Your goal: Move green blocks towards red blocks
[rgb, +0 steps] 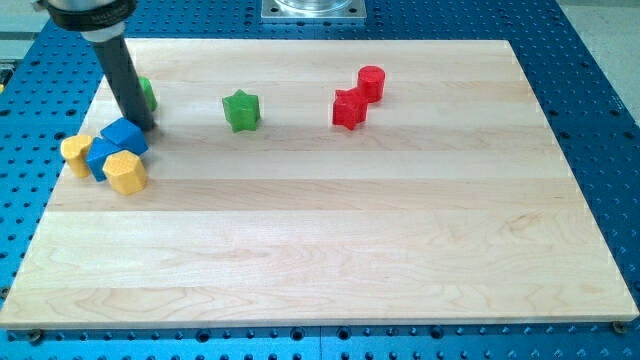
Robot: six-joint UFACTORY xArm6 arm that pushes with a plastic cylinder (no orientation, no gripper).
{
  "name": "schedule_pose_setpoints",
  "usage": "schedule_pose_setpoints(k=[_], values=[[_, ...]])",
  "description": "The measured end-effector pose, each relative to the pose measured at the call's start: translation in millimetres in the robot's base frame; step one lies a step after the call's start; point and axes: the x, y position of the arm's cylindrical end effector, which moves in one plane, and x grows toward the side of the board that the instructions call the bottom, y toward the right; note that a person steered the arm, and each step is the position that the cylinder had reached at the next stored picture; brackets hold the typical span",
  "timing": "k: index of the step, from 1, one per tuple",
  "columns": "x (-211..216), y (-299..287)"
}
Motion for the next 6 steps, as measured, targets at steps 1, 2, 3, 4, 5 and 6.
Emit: schedule_pose_setpoints(k=[1,2,3,4,5,6], values=[[-7,-46],[-46,-18],[-21,89],[-14,173],[-13,139],[36,157]])
